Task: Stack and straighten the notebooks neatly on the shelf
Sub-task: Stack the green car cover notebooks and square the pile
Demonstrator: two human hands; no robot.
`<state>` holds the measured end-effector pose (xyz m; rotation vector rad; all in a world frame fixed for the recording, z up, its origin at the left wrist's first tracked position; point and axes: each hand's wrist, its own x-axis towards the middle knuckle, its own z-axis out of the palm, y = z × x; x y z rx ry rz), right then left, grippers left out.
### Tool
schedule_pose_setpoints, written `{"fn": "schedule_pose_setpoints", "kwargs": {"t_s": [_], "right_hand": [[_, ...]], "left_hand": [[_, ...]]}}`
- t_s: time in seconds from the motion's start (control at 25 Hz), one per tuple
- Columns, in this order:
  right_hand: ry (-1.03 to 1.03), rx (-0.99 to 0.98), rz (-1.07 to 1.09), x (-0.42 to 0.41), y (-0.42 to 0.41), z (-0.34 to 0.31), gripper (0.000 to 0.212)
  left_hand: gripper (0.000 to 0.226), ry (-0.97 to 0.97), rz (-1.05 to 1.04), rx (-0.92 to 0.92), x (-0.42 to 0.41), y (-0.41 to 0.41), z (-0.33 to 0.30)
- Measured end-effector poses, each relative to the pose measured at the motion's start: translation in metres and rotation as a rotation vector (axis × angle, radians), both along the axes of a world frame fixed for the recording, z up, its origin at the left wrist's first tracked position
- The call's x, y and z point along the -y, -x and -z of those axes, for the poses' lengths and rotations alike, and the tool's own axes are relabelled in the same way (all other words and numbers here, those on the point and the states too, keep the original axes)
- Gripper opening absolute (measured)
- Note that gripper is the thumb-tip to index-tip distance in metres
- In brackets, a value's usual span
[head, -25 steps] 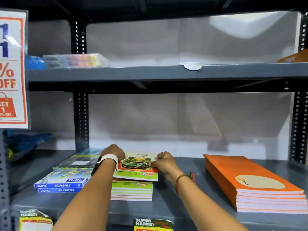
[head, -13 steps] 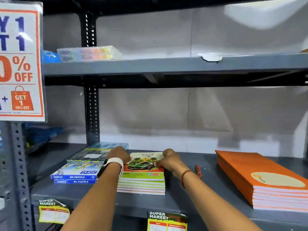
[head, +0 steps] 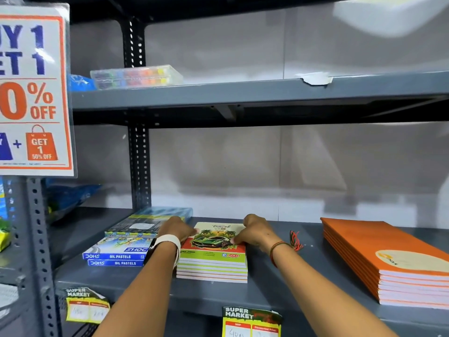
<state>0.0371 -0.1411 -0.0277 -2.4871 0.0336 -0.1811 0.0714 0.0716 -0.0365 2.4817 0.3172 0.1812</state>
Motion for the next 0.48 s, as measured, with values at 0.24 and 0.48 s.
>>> {"fn": "schedule_pose_setpoints", "kwargs": {"t_s": [0.24, 0.48], "right_hand": [[-0.12, -0.037, -0.033, 0.006, 0.001, 0.0, 0.052], [-1.023, -0.207, -0.079, 0.005, -0.002, 0.025, 0.077]], "left_hand": [[0.062, 0.366, 0.076, -0.012, -0.007, -0.007, 0.011], [0.053, 1.003, 0.24, -0.055, 0.001, -0.008, 0.022]]}}
